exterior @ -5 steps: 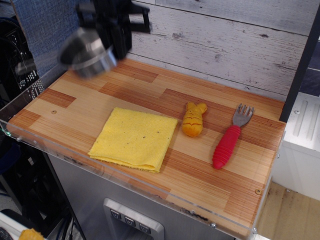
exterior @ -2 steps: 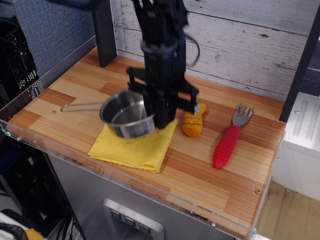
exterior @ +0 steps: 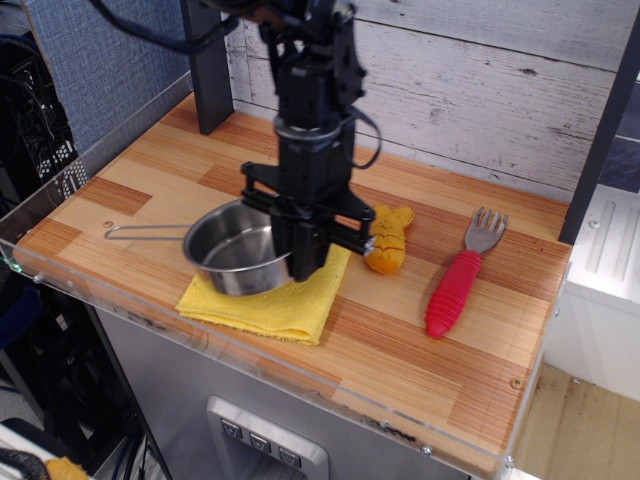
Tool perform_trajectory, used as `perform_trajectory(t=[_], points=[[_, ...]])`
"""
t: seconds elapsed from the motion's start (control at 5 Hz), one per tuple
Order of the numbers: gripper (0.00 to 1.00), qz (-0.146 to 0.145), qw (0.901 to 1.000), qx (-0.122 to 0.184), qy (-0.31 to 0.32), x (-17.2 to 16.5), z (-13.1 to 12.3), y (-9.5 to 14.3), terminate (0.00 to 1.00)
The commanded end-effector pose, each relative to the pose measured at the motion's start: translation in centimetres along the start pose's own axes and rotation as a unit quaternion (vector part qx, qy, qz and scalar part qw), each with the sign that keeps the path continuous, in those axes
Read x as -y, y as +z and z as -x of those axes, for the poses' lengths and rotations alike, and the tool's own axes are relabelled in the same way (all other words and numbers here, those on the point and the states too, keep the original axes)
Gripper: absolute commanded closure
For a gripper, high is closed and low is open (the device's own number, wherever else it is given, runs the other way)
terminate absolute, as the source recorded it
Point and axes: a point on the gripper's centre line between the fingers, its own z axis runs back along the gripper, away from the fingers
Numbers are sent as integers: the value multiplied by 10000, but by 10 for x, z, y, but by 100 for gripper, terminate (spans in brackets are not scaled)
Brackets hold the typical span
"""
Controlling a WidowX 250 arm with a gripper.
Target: Place the saucepan on top of the towel
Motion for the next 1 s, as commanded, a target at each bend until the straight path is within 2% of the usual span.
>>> perform_trajectory(t=[0.0,0.2,0.4,0.6,0.8], points=[[100,-8,9999,109,41,-15,2,10,0],[0,128,9998,132,70,-15,3,14,0],[0,256,9992,278,138,-17,5,21,0],[0,259,9982,529,147,-20,5,40,0],[0,187,9932,1114,300,-30,5,80,0]])
